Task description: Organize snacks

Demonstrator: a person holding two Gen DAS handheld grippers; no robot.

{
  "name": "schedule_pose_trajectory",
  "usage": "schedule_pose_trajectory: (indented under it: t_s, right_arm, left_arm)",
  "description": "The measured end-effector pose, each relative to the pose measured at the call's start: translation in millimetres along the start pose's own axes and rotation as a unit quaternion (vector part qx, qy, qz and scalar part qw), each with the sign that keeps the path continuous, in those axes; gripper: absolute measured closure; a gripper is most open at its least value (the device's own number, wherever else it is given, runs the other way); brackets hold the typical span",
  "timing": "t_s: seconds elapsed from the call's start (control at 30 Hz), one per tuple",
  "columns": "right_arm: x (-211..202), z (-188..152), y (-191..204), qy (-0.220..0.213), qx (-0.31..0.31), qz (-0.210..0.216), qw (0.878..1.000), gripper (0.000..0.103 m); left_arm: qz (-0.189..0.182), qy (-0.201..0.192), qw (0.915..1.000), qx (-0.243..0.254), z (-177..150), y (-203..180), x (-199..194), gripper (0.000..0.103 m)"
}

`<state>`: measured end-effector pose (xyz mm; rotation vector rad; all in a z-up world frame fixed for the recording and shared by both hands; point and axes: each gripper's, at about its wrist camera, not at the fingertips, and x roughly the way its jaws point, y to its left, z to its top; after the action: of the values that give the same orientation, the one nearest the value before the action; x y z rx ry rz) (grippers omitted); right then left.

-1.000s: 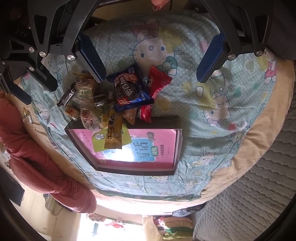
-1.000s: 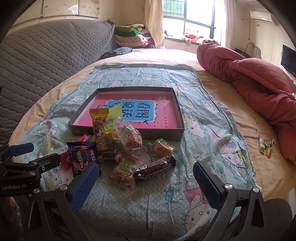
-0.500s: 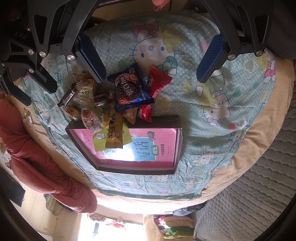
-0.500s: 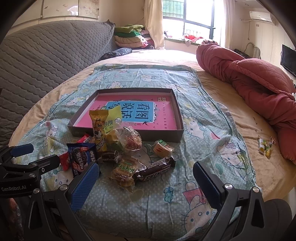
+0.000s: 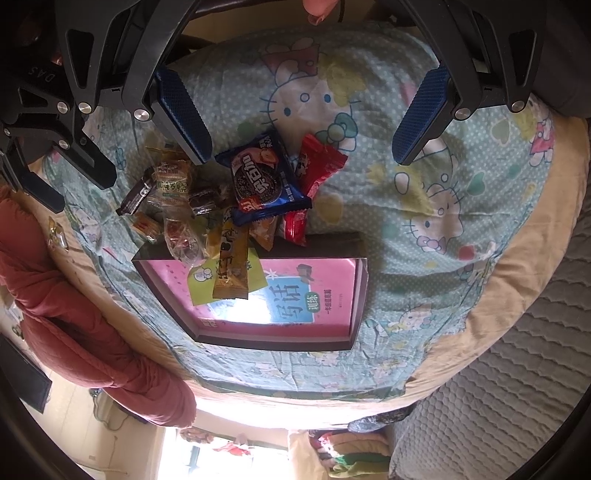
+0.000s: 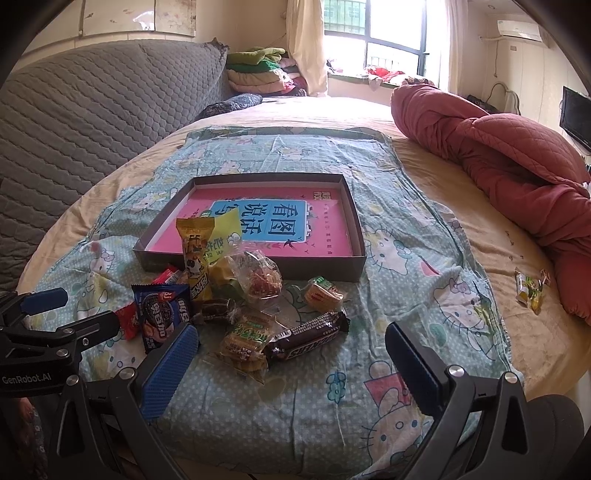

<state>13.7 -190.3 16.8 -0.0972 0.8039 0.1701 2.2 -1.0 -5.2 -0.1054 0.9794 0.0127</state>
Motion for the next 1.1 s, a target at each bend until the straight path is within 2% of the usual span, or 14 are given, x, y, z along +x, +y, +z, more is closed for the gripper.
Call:
schedule_pose_trajectory:
  t_s: [0.8,1.1]
  right_arm:
    - [1,-1,0,-0.001,0.001,0.002,1.0,0.001]
    - [4,-1,-1,0.003,0.007,0.006,1.0,0.001]
  left_arm:
    - [0.001,0.001,1.0,-0.003,-1,1,1,0.005]
    - [-0.006,0.018,0.9997,-0.015,-2,9,4,0.005]
